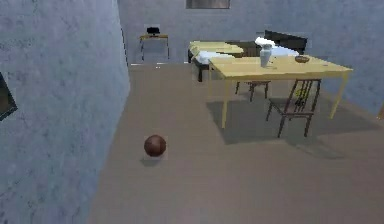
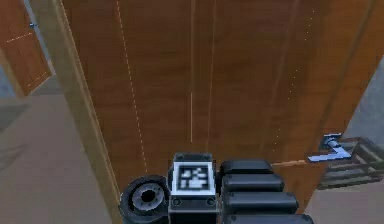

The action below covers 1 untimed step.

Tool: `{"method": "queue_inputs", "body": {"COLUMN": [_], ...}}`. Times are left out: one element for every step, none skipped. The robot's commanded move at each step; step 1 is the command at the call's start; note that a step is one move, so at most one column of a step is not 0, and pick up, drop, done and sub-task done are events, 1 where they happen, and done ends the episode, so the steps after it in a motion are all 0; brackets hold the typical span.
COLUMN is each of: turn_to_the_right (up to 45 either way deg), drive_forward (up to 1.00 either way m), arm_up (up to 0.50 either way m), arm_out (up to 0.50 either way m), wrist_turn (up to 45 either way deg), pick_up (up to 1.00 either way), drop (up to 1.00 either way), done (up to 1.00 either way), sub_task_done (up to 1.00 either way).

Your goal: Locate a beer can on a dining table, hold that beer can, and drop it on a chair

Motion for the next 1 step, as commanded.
{"method": "queue_inputs", "body": {"turn_to_the_right": [0.0], "drive_forward": [1.0], "arm_up": [0.0], "arm_out": [0.0], "wrist_turn": [0.0], "pick_up": [0.0], "drop": [0.0], "done": [0.0], "sub_task_done": [0.0]}}
